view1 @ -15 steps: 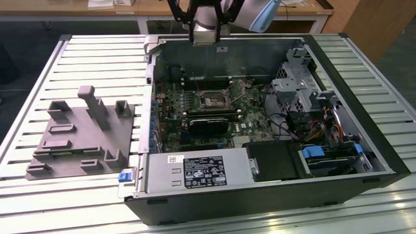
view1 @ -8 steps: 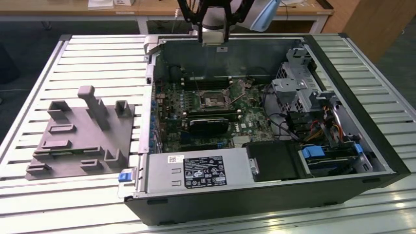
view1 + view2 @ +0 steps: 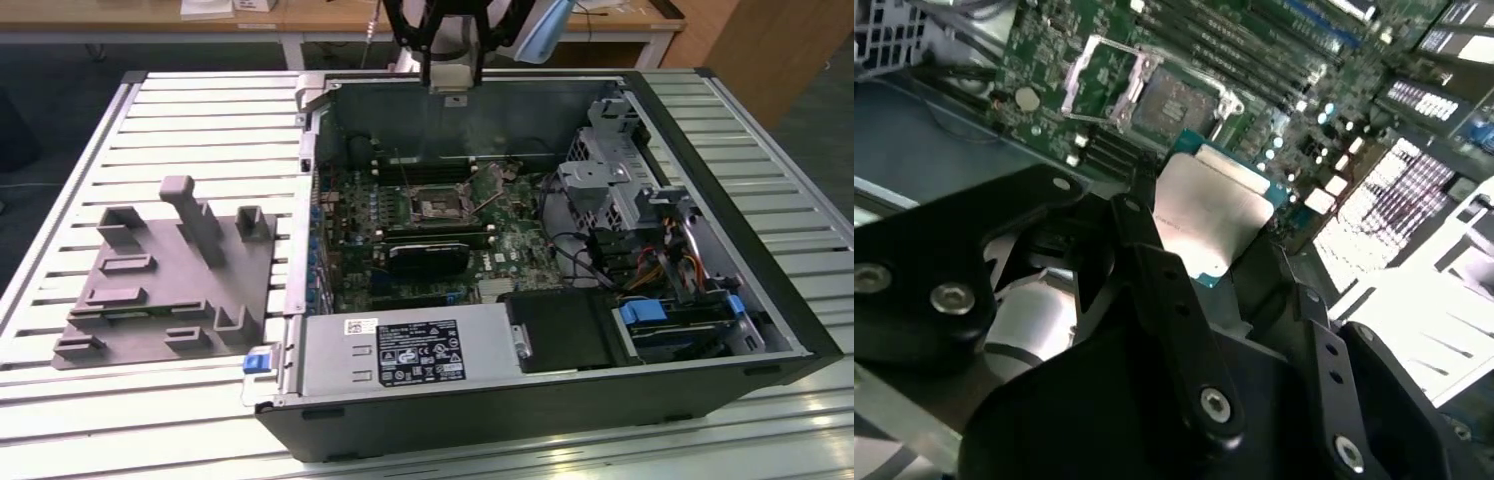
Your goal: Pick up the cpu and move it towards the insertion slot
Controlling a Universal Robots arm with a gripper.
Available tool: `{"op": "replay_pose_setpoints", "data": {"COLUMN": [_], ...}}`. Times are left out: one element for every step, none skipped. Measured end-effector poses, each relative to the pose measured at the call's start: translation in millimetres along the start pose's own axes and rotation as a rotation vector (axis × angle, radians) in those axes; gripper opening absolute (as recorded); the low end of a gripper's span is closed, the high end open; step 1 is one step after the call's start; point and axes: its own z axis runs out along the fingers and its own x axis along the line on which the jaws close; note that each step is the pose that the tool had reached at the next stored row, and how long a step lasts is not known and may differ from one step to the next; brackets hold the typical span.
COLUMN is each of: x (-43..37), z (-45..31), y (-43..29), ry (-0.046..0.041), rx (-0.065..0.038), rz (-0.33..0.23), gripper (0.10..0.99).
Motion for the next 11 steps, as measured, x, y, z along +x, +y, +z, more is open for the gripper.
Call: {"op": "replay_pose_setpoints", "data": {"x": [-0.4, -0.9, -1.4, -1.8, -2.2, -2.5, -2.9, -3.4, -3.8, -4.4, -4.8], "z": [0.7, 1.4, 1.8, 2.3, 2.7, 3.1, 3.4, 3.8, 4.1, 4.4, 4.7], "y": [1.8, 3.5, 4.8, 6.0, 7.2, 8.3, 9.5, 10.7, 11.9, 13.0, 14.0], "ry": [-0.0001, -0.0006, -0.0015, -0.0025, -0.0037, -0.0050, -0.0063, -0.0075, -0.0085, -0.0095, -0.0108], "rx": [-0.001, -0.002, -0.004, -0.006, -0.007, -0.009, -0.011, -0.013, -0.015, -0.017, -0.019], "rz": [0.000, 0.000, 0.000, 0.000, 0.000, 0.000, 0.000, 0.000, 0.000, 0.000, 0.000], "gripper": [0.545, 0.545, 0.545, 0.545, 0.545, 0.545, 0.545, 0.545, 0.545, 0.545, 0.545]}}
